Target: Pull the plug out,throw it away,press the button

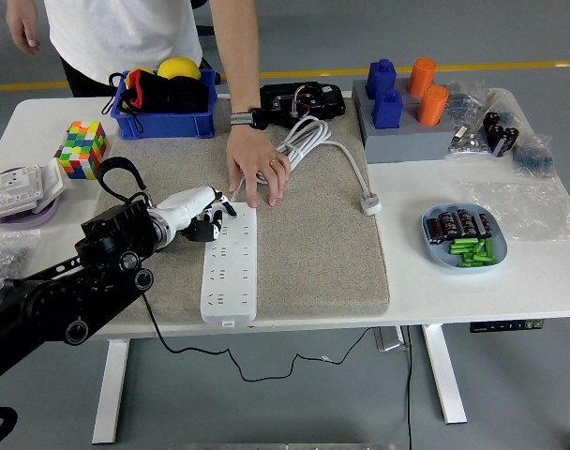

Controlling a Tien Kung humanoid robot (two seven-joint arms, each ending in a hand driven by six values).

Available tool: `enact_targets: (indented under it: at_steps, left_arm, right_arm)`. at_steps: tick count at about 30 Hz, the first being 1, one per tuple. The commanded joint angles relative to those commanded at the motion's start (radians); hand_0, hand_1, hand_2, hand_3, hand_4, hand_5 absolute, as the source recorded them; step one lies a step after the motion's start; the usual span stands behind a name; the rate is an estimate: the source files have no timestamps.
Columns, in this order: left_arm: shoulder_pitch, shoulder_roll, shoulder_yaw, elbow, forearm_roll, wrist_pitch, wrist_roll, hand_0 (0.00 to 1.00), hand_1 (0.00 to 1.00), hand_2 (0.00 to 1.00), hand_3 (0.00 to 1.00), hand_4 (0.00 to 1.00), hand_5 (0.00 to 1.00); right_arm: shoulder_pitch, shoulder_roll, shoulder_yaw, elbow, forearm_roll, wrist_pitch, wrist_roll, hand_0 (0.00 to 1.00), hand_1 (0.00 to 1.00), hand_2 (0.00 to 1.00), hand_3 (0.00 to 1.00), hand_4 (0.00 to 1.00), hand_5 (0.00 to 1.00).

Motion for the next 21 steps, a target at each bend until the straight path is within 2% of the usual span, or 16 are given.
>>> enact_targets:
  at_steps: [5,9,14,15,20,21]
  left_arm:
    - [0.006,0.014,-0.073,-0.075,0.021,0.002,0.003,0.052,0.011,0.15,0.64,0.028,0.002]
    - [0.032,0.027,-0.151,-0.145,0.052,0.018,-0.016,0.064,0.023,0.154,0.64,0.043,0.002]
    - [0.112,0.046,-0.29,-0.221,0.105,0.097,-0.116,0.064,0.023,0.154,0.64,0.043,0.002]
    - [0.13,0.049,-0.326,-0.23,0.109,0.102,-0.124,0.233,0.212,0.287,0.689,0.507,0.002]
    - [0.215,0.048,-0.468,-0.246,0.126,0.103,-0.139,0.233,0.212,0.287,0.689,0.507,0.002]
    - [0.231,0.046,-0.492,-0.248,0.133,0.105,-0.142,0.694,0.698,0.675,0.775,0.682,0.013]
  right_arm:
    - [0.0,0.0,0.002,-0.001,-0.002,-0.001,0.0,0.733,0.678,0.66,0.632,0.745,0.597]
    - [0.002,0.0,0.005,0.0,-0.003,0.0,0.0,0.733,0.678,0.66,0.632,0.745,0.597]
    - [0.003,0.001,0.006,0.0,-0.006,-0.001,0.0,0.733,0.678,0.66,0.632,0.745,0.597]
    - [0.002,0.001,0.006,0.0,-0.006,-0.001,0.0,0.733,0.678,0.66,0.632,0.745,0.597]
    - [0.001,0.0,0.008,0.0,-0.009,-0.001,0.0,0.733,0.678,0.66,0.632,0.745,0.597]
    - [0.001,0.0,0.008,0.0,-0.009,-0.001,0.0,0.733,0.678,0.66,0.632,0.744,0.598]
